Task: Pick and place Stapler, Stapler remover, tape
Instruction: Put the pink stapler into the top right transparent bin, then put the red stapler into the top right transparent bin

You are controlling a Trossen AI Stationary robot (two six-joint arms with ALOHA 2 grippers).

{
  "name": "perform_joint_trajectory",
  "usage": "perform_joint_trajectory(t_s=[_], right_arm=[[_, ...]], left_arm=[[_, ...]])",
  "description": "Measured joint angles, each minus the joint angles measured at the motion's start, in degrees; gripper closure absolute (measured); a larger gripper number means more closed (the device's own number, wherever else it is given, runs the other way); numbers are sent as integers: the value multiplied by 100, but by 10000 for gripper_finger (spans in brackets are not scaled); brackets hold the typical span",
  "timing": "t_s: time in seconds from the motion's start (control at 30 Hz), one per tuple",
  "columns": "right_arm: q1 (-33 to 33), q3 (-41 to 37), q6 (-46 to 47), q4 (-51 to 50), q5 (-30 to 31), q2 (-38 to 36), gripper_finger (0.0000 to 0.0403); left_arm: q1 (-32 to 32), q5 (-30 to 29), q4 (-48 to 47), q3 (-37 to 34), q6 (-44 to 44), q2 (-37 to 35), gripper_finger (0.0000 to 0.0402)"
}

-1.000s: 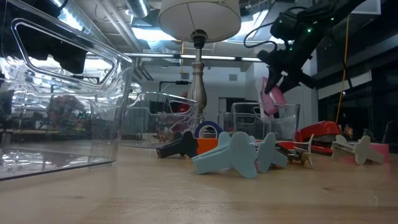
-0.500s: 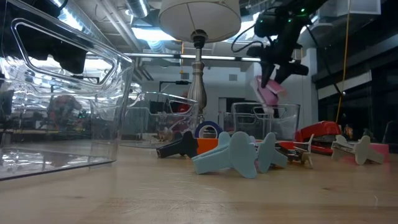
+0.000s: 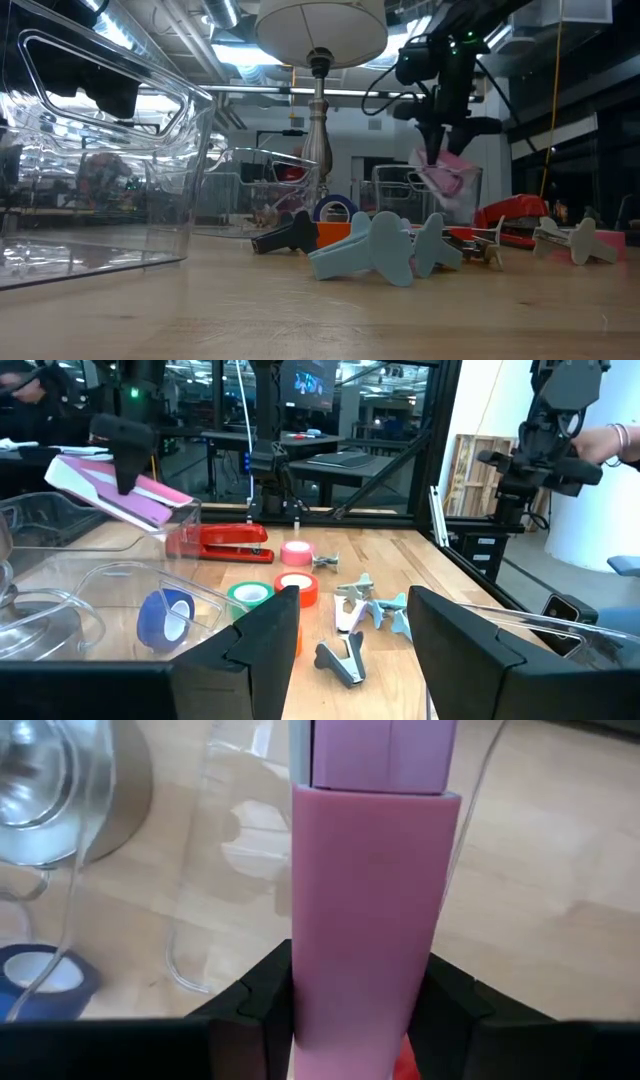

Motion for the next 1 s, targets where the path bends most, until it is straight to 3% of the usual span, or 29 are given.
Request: perform_joint_trajectory(t_s=[0.5,1.0], right_arm=[[157,0,85,77,-47,820,246],[111,0,-61,291,152,862,219]], left_arm=[[1,0,-1,-2,-2,0,217],[1,0,-1,-2,-2,0,217]])
